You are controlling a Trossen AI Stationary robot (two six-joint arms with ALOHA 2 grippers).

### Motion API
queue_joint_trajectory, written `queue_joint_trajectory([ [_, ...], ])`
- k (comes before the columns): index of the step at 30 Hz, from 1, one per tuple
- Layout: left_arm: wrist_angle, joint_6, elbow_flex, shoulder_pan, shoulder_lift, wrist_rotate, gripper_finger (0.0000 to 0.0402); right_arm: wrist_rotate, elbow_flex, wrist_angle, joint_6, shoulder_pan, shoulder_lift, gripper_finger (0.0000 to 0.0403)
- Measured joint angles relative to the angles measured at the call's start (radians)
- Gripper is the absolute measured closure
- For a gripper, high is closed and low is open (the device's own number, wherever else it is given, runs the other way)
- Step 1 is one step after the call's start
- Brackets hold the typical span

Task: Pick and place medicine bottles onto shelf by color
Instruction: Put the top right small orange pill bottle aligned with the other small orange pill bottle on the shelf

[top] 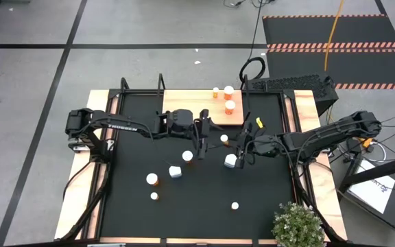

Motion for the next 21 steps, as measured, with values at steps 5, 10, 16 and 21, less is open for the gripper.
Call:
queue_joint_trajectory([
  [5,-0.003,-0.008,0.0,0.002,0.0,0.0,0.0119,0.0,0.0,0.0,-0.003,-0.001,0.0,0.0293],
  [10,0.009,-0.015,-0.001,0.001,0.024,0.001,0.0119,0.0,0.0,0.011,-0.017,-0.002,0.0,0.0293],
  [16,0.06,-0.022,-0.001,0.001,0.042,0.0,0.0119,0.0,0.0,0.033,-0.025,-0.001,0.0,0.0293],
  [21,0.068,-0.024,0.0,0.001,0.048,0.0,0.0119,-0.002,0.0,0.033,-0.03,-0.001,0.0,0.0293],
])
